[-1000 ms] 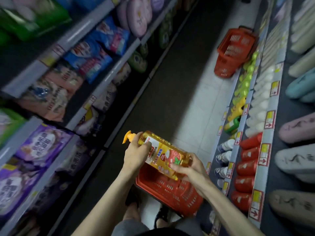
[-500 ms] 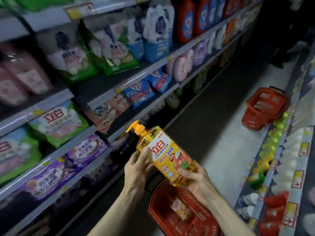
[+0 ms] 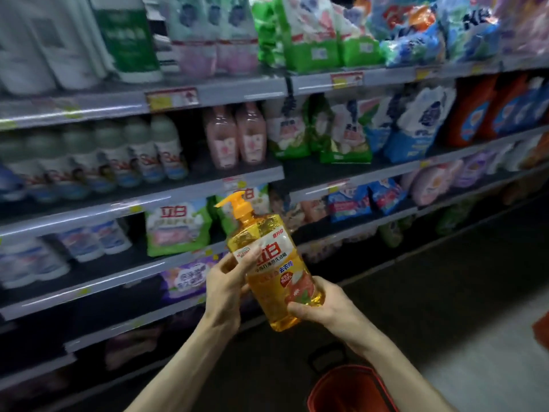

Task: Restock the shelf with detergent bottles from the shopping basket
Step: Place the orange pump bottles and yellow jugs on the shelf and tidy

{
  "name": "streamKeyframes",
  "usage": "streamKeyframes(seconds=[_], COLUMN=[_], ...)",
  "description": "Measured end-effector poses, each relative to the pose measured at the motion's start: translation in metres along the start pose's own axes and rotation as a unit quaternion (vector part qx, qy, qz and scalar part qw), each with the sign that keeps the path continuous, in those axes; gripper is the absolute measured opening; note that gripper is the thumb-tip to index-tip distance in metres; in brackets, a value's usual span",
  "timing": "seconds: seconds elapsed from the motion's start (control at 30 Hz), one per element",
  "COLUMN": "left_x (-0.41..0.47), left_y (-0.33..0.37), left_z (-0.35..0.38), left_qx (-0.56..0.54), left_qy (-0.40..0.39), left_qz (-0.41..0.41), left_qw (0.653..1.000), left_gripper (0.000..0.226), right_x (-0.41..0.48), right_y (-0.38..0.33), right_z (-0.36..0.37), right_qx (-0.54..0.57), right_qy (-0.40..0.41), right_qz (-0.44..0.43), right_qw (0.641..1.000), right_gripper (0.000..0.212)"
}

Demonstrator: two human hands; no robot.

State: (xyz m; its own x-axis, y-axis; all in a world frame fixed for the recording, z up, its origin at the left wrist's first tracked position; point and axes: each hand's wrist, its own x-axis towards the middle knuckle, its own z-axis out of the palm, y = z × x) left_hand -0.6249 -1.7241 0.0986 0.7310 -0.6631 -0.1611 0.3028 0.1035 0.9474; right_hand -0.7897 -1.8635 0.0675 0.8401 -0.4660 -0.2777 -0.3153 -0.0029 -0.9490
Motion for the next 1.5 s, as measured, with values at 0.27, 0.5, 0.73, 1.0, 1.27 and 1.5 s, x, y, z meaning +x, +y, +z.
streamKeyframes(seconds=[0.27,0.5,0.73,1.0,1.27,1.5], left_x=[-0.03,-0.059,-0.076,-0.099,-0.117,-0.146], left_y=[0.053,0.095,0.131,0.159,0.2,0.23], left_z=[-0.131,-0.225,-0.304,-0.359,-0.401,-0.454], left_qx=[0.061,0.112,0.111,0.133,0.135,0.124], left_qy=[0.047,0.086,0.129,0.285,0.415,0.49], left_qz=[0.087,0.117,0.105,0.141,0.207,0.235], left_qw=[0.993,0.983,0.98,0.939,0.876,0.831], left_gripper=[0.055,0.04,0.042,0.042,0.038,0.031], right_x=[0.045,0.072,0.106,0.151,0.171,0.168], right_y=[-0.087,-0.119,-0.153,-0.214,-0.269,-0.308], right_z=[0.136,0.251,0.337,0.417,0.5,0.584], right_qx=[-0.034,-0.008,-0.019,-0.028,-0.055,-0.096], right_qy=[-0.047,-0.089,-0.142,-0.262,-0.355,-0.419], right_qz=[-0.086,-0.12,-0.157,-0.215,-0.302,-0.349], right_qw=[0.995,0.989,0.977,0.94,0.883,0.833], right_gripper=[0.069,0.054,0.056,0.057,0.074,0.068])
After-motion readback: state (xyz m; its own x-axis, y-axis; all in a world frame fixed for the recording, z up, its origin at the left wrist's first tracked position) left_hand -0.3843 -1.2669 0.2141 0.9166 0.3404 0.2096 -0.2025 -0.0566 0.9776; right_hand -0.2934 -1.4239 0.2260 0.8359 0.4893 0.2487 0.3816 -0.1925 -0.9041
